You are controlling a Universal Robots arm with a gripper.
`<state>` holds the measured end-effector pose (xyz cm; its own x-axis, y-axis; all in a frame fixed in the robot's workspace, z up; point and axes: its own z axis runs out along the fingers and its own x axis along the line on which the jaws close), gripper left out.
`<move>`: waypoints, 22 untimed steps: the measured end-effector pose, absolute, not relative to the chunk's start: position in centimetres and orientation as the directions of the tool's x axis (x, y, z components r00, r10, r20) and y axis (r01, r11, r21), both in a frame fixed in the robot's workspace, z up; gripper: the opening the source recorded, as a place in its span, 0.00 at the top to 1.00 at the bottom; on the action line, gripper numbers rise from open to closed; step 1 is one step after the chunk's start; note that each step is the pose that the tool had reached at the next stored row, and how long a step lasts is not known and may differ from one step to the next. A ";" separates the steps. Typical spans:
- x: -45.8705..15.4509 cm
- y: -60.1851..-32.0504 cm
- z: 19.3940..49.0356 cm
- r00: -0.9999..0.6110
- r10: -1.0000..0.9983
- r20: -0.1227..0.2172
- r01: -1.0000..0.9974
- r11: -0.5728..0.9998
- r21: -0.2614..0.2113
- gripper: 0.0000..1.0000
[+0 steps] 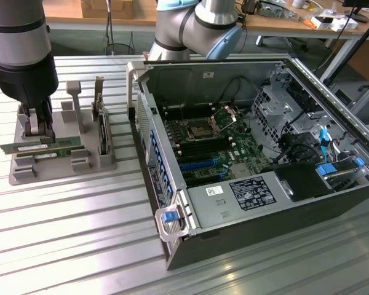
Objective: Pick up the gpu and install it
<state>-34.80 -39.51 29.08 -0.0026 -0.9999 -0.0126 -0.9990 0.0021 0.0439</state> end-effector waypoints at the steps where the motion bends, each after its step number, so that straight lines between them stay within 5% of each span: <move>1: -34.8 -39.5 29.2 -0.003 -1.000 -0.013 -0.999 0.002 0.044 0.88; 22: -34.8 -39.5 31.5 -0.003 -1.000 -0.013 -0.999 0.002 0.044 0.88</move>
